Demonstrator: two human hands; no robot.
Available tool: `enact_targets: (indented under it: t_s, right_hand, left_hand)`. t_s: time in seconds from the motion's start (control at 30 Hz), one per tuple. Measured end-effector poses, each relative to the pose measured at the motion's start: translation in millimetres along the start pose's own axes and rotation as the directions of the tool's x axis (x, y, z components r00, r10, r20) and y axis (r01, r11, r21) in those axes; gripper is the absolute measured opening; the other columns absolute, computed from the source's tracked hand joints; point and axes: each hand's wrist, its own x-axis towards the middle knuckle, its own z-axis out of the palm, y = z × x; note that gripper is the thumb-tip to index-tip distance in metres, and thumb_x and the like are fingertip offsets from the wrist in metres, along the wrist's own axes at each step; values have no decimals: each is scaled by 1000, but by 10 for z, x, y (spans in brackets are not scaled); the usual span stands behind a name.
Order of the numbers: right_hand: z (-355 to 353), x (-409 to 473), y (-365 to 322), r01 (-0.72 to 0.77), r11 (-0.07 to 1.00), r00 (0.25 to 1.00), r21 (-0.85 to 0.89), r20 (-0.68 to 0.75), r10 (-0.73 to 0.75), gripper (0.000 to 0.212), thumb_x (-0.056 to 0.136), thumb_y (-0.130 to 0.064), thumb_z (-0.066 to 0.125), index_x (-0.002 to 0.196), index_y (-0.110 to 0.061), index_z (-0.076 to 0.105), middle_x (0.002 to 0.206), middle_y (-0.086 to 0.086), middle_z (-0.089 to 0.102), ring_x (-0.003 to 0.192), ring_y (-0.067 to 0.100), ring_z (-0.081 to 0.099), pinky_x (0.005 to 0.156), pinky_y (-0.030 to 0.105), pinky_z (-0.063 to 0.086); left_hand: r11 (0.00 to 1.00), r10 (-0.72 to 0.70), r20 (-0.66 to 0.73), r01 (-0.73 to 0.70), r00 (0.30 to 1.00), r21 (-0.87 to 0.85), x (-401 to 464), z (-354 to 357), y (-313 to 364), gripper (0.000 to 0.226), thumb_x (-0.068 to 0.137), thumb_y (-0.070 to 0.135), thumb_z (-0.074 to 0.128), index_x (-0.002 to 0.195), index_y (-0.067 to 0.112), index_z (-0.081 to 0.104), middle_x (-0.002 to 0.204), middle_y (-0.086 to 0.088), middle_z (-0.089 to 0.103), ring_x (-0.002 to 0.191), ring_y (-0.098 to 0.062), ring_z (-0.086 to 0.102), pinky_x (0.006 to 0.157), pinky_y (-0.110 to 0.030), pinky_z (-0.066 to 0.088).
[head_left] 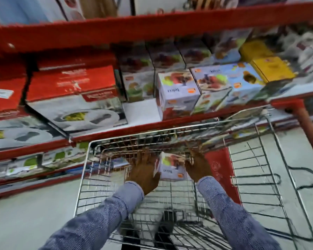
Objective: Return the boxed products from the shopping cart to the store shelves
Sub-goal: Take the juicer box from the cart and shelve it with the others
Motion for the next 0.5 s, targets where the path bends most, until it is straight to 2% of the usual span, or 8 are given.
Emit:
enact_targets:
  t_s: [0.1, 0.13, 0.2, 0.23, 0.33, 0.4, 0.47, 0.5]
  right_hand:
    - [160, 191, 248, -158, 987, 975, -9, 157, 158, 51, 96, -26, 47, 144, -11, 39, 147, 14, 47, 132, 32, 47, 102, 29, 37]
    - [232, 233, 322, -177, 984, 960, -17, 216, 177, 51, 98, -29, 44, 144, -9, 38, 149, 14, 44, 134, 31, 45, 102, 28, 36]
    - [364, 330, 435, -165, 984, 941, -63, 290, 176, 49, 99, -32, 40, 140, -4, 43, 145, 17, 48, 132, 32, 47, 104, 30, 36]
    - [433, 361, 502, -195, 980, 931, -42, 307, 198, 46, 99, -30, 41, 135, -2, 48, 139, 20, 53, 128, 33, 50, 104, 32, 39]
    - [489, 345, 455, -177, 984, 926, 25, 344, 158, 40, 94, -11, 47, 132, 4, 51, 139, 24, 52, 128, 34, 50, 106, 36, 38]
    - [470, 315, 380, -198, 969, 925, 150, 356, 134, 41, 94, -5, 47, 134, 3, 48, 143, 23, 48, 131, 35, 48, 108, 36, 39]
    - [476, 346, 344, -249, 936, 935, 247, 312, 167, 37, 97, -9, 42, 132, -1, 51, 139, 20, 53, 127, 35, 52, 103, 32, 45]
    - [491, 354, 358, -225, 939, 950, 258, 274, 152, 36, 97, -13, 42, 130, -5, 55, 135, 17, 57, 125, 34, 54, 101, 32, 46]
  left_hand:
    - [987, -35, 122, 54, 992, -153, 243, 235, 256, 70, 95, 38, 47, 151, 10, 17, 159, -14, 24, 145, -33, 27, 116, -41, 28]
    - [964, -64, 156, 101, 986, -245, 293, 281, 323, 63, 95, 31, 51, 147, 7, 28, 154, -15, 36, 138, -33, 40, 106, -33, 37]
    - [897, -133, 230, 216, 964, -387, 440, 410, 370, 51, 93, 25, 56, 139, 6, 44, 145, -14, 49, 124, -31, 53, 83, -24, 42]
    - [857, -160, 276, 272, 948, -437, 530, 529, 383, 49, 92, 27, 58, 137, 8, 48, 142, -14, 52, 119, -28, 56, 80, -22, 43]
    - [773, -184, 265, 306, 947, -556, 673, 705, 234, 57, 76, 42, 63, 128, 16, 60, 140, -13, 55, 121, -29, 56, 99, -35, 47]
    - [722, -246, 261, 356, 934, -593, 771, 855, 132, 63, 66, 47, 63, 121, 17, 65, 131, -16, 62, 118, -32, 59, 98, -40, 50]
    - [655, -275, 298, 405, 914, -638, 715, 686, 174, 48, 72, 38, 66, 110, 9, 66, 102, -25, 69, 100, -32, 64, 69, -30, 58]
    - [626, -274, 305, 410, 912, -663, 644, 593, 224, 31, 78, 29, 65, 102, 9, 67, 85, -21, 67, 89, -27, 62, 53, -21, 51]
